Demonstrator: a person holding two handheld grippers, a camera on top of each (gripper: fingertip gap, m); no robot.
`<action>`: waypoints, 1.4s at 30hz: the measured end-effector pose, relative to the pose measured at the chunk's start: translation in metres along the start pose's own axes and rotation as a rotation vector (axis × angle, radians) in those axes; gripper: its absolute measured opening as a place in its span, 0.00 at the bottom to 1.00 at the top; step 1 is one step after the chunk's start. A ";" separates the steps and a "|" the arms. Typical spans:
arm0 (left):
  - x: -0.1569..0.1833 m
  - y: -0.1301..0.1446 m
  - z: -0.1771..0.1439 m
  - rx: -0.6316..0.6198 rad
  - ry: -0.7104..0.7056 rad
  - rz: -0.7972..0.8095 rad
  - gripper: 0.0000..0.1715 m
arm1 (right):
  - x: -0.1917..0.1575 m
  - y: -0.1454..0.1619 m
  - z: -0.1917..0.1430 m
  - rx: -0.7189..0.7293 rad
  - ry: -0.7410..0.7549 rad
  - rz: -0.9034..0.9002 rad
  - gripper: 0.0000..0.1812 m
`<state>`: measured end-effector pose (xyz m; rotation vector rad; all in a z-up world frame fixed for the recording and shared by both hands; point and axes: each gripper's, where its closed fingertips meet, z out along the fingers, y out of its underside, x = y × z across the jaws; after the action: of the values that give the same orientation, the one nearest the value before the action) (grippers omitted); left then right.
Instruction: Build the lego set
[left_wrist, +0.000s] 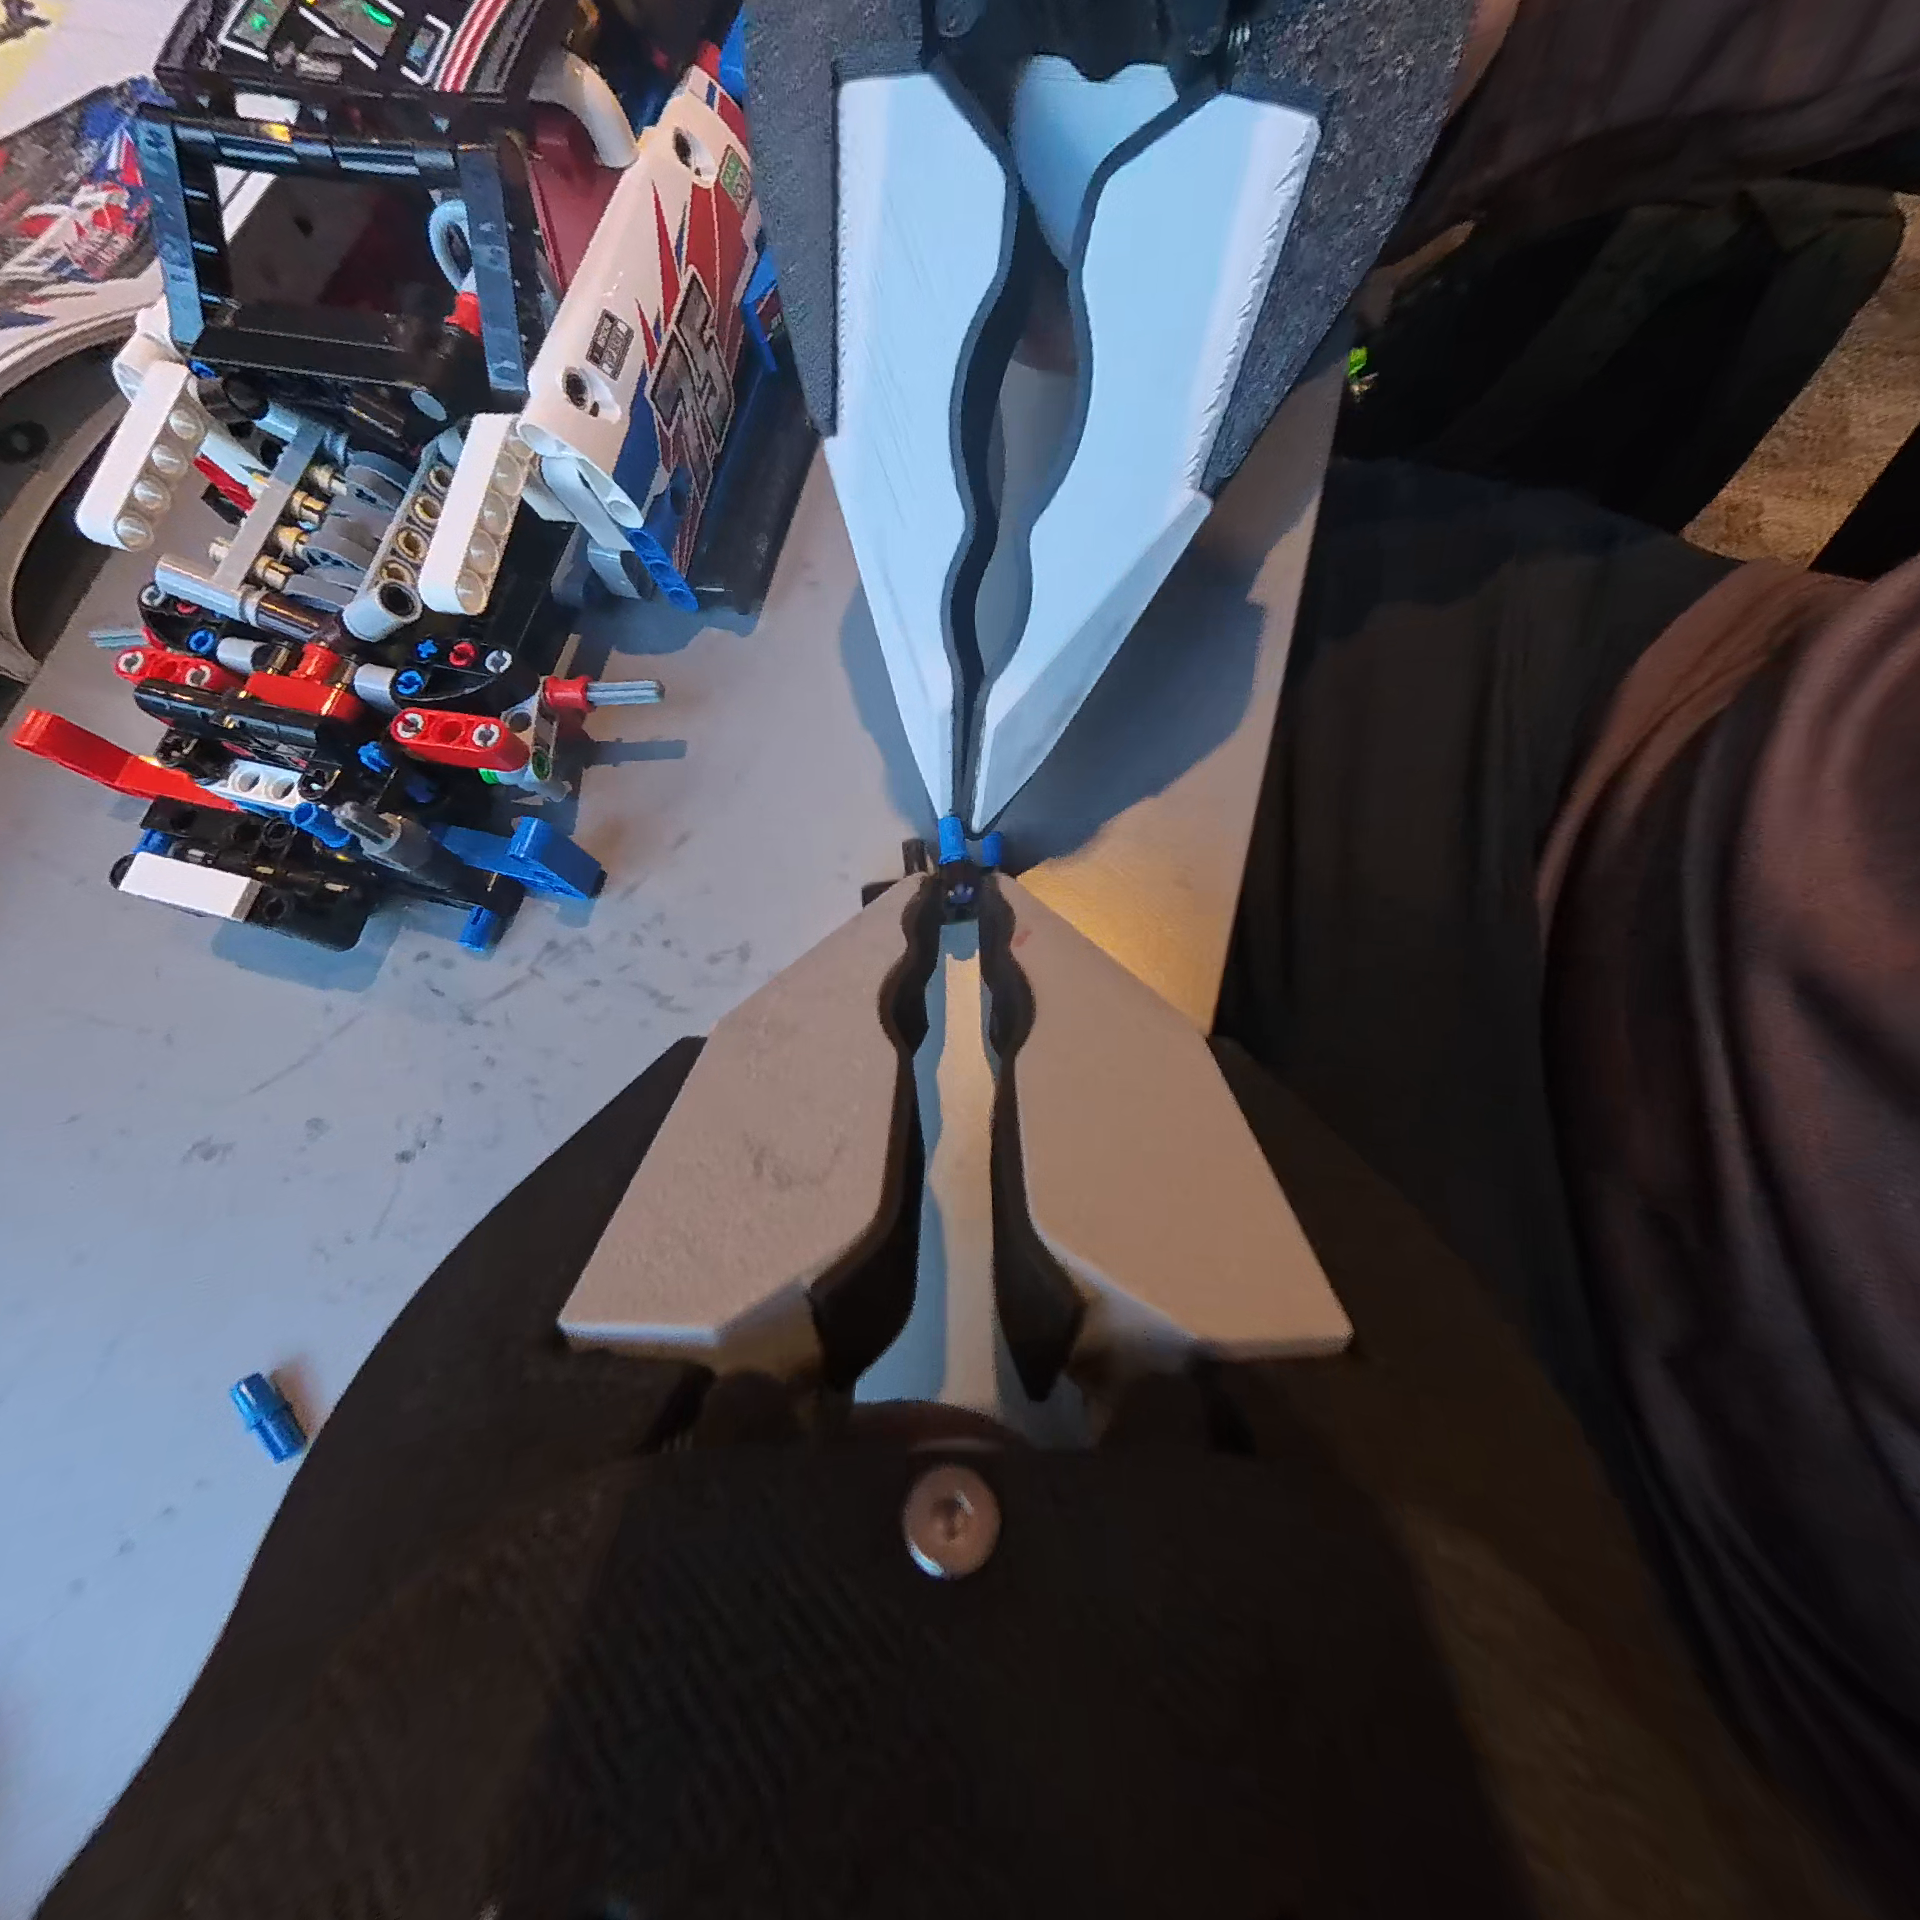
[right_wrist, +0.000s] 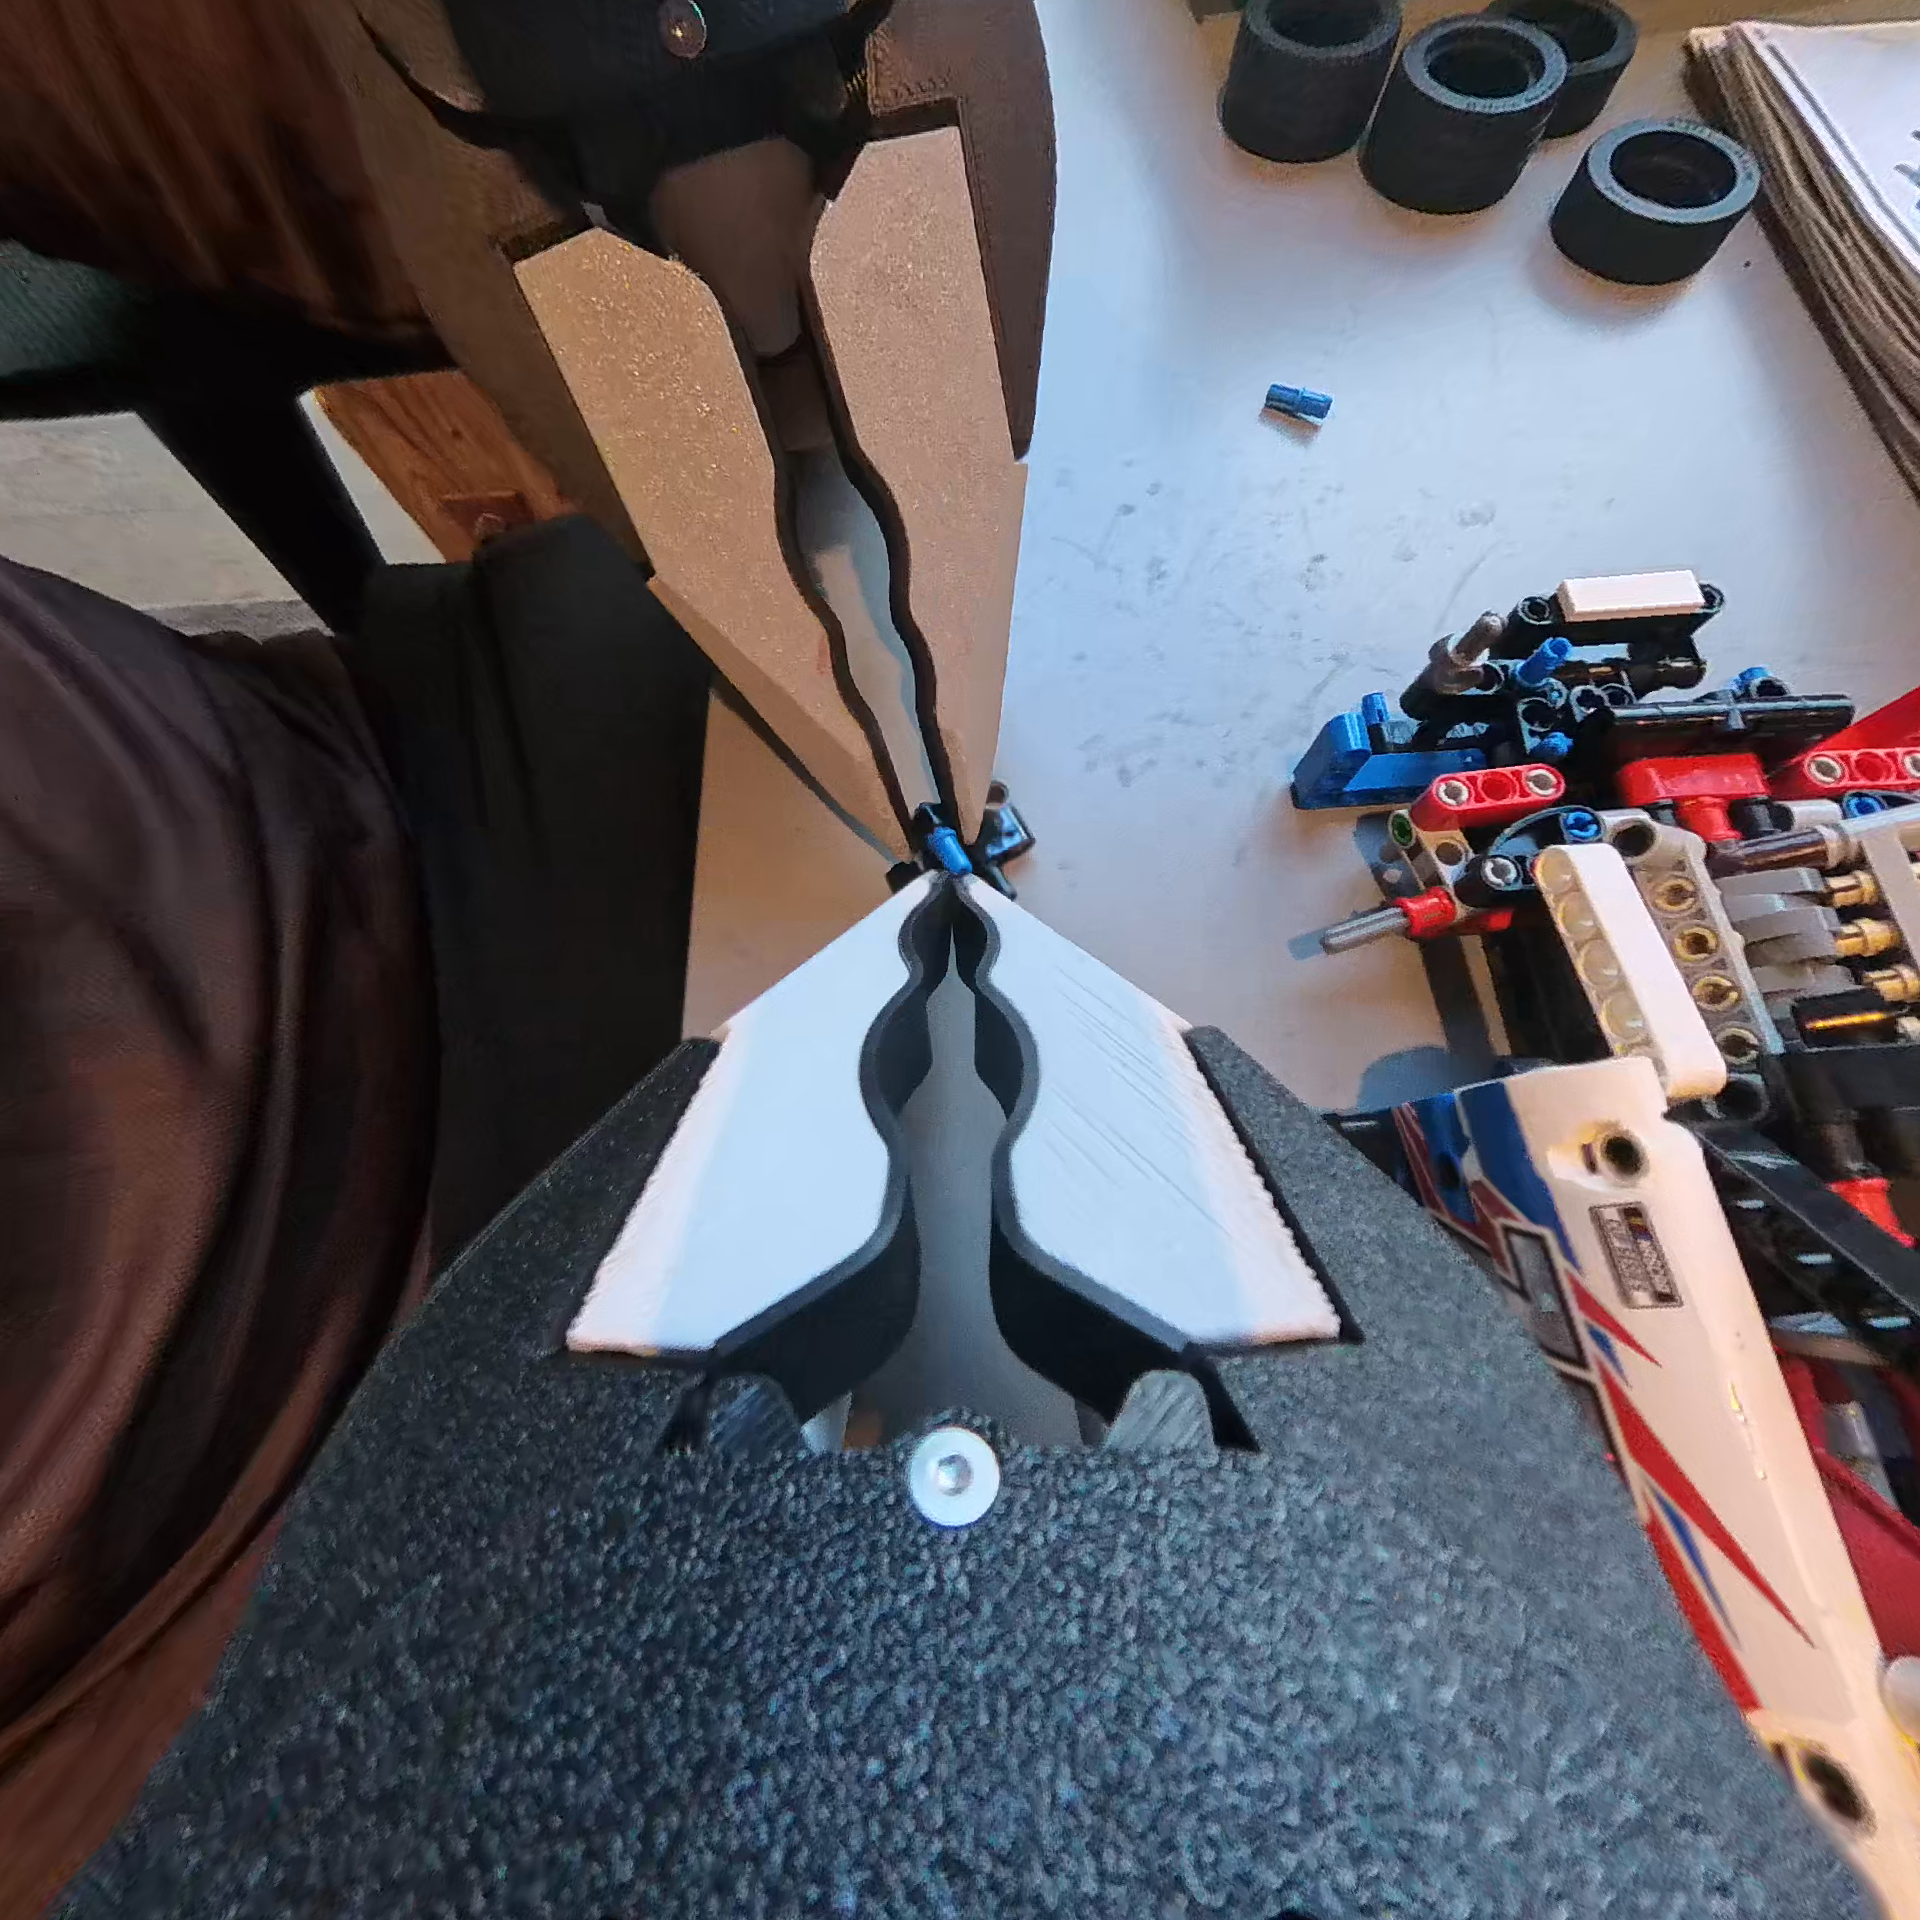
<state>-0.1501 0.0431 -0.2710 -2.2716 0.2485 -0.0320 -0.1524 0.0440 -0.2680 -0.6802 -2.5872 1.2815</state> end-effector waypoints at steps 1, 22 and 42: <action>0.000 0.000 0.001 -0.004 0.006 -0.005 0.02 | 0.001 0.000 0.001 -0.003 -0.005 0.002 0.00; 0.009 -0.004 0.008 -0.003 0.008 0.102 0.01 | 0.005 0.012 -0.011 -0.013 0.034 0.016 0.08; 0.000 0.004 0.010 -0.054 -0.010 0.088 0.09 | -0.001 0.013 0.000 -0.071 0.143 -0.062 0.13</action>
<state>-0.1495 0.0479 -0.2805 -2.3116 0.3474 0.0319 -0.1470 0.0504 -0.2781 -0.6719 -2.5273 1.0856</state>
